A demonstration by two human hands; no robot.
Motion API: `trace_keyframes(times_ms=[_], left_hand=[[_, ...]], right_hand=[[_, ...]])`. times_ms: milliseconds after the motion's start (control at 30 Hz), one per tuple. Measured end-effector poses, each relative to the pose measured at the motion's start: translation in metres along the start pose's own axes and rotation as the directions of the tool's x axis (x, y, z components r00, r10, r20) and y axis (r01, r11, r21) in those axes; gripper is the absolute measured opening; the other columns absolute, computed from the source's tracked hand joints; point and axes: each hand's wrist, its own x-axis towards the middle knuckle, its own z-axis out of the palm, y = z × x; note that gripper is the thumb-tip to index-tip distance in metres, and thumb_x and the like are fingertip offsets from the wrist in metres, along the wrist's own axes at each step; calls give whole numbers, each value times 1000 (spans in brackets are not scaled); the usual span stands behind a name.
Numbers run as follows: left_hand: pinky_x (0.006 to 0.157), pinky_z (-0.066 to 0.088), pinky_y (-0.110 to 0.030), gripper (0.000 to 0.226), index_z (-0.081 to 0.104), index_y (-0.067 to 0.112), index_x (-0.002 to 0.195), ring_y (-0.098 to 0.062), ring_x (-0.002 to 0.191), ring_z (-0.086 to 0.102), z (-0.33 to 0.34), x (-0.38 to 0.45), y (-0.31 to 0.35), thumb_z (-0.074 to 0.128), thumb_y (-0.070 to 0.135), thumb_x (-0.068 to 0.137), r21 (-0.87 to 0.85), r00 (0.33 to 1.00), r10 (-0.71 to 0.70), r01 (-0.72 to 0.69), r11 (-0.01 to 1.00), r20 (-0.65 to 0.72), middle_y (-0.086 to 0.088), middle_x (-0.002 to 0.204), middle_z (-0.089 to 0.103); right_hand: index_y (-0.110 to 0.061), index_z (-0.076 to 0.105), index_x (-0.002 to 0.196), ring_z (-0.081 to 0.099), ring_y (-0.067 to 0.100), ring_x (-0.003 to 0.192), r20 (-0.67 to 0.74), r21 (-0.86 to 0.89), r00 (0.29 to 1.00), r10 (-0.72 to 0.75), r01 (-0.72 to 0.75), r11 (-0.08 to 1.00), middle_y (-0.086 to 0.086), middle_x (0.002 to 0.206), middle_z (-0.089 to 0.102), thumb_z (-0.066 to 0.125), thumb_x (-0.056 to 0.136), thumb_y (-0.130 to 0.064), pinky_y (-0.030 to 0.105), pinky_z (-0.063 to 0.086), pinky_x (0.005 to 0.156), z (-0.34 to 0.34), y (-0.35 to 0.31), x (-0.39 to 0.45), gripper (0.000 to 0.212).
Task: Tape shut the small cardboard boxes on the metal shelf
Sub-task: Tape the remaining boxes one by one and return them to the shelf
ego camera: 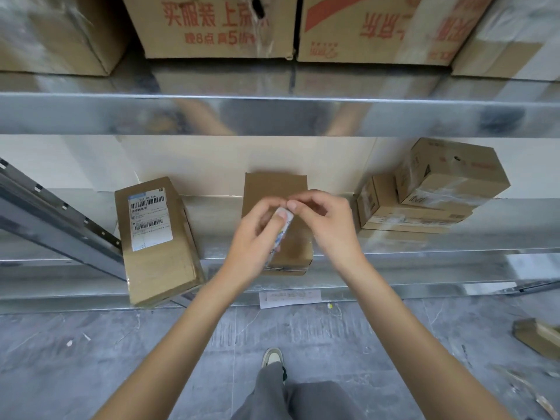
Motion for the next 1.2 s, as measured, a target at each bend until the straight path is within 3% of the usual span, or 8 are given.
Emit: trace_keyframes(times_ms=[100, 233, 400, 567, 733, 967, 1100, 1200], left_hand=[[50, 39, -27, 14, 59, 15, 103, -21, 51, 47, 5, -9, 0, 50, 24, 96, -10, 999, 50, -50, 999, 0, -14, 66, 52], [49, 43, -27, 15, 54, 19, 115, -22, 43, 53, 11, -21, 1, 49, 17, 101, -64, 998, 39, -36, 997, 45, -4, 70, 67], [48, 44, -23, 33, 32, 22, 128, -22, 52, 66, 19, -31, 3, 49, 21, 100, -138, 999, -28, 31, 990, 23, 1, 85, 75], [59, 44, -19, 17, 42, 15, 114, -7, 66, 67, 35, -38, 4, 51, 20, 100, -112, 996, -79, 73, 991, -47, 10, 72, 73], [67, 44, -11, 15, 62, 3, 105, 2, 72, 62, 41, -42, 5, 52, 13, 99, -194, 994, -91, 77, 978, -64, 11, 72, 70], [72, 47, -12, 18, 63, -7, 102, -3, 76, 63, 41, -40, 6, 51, 6, 98, -276, 984, -145, 112, 954, -99, 6, 76, 70], [72, 44, -9, 15, 67, 4, 104, -2, 84, 62, 33, -35, 8, 59, 12, 95, -331, 979, -196, 167, 929, -56, 2, 91, 72], [86, 43, -24, 19, 67, 3, 110, -10, 92, 59, 27, -32, 12, 57, 9, 94, -426, 974, -225, 201, 882, -7, -5, 100, 67]], right_hand=[[-10, 74, 81, 64, 9, 76, -21, -49, 999, -50, 49, 998, 1, 81, 71, 71, 82, -1, 18, 47, 72, -6, -7, -6, 10], [-14, 73, 75, 64, 21, 79, -13, -124, 996, -93, 91, 988, 4, 79, 70, 71, 80, -1, 33, 51, 76, -11, -14, -14, 14], [-8, 73, 73, 61, 11, 75, -36, -106, 988, -153, 149, 983, -1, 76, 65, 69, 79, 5, 14, 49, 67, -16, -17, -31, 14], [-7, 74, 76, 62, 9, 77, -109, -116, 978, -180, 167, 979, -3, 79, 63, 70, 82, 2, 29, 57, 62, -17, -16, -48, 12], [-4, 75, 80, 60, 24, 83, -128, -221, 950, -283, 251, 942, -8, 81, 60, 70, 82, -1, 52, 54, 68, -17, -11, -56, 7], [-11, 76, 77, 58, 15, 83, -107, -322, 921, -375, 325, 889, -10, 80, 62, 70, 82, -10, 45, 49, 75, -18, -9, -59, 7], [-9, 75, 79, 62, 16, 84, -124, -242, 948, -294, 258, 935, -5, 81, 68, 71, 84, -8, 36, 49, 78, -22, -8, -55, 6], [-9, 76, 82, 64, 13, 84, -126, -146, 969, -213, 194, 970, -4, 81, 71, 72, 83, -6, 23, 46, 78, -23, -10, -52, 5]])
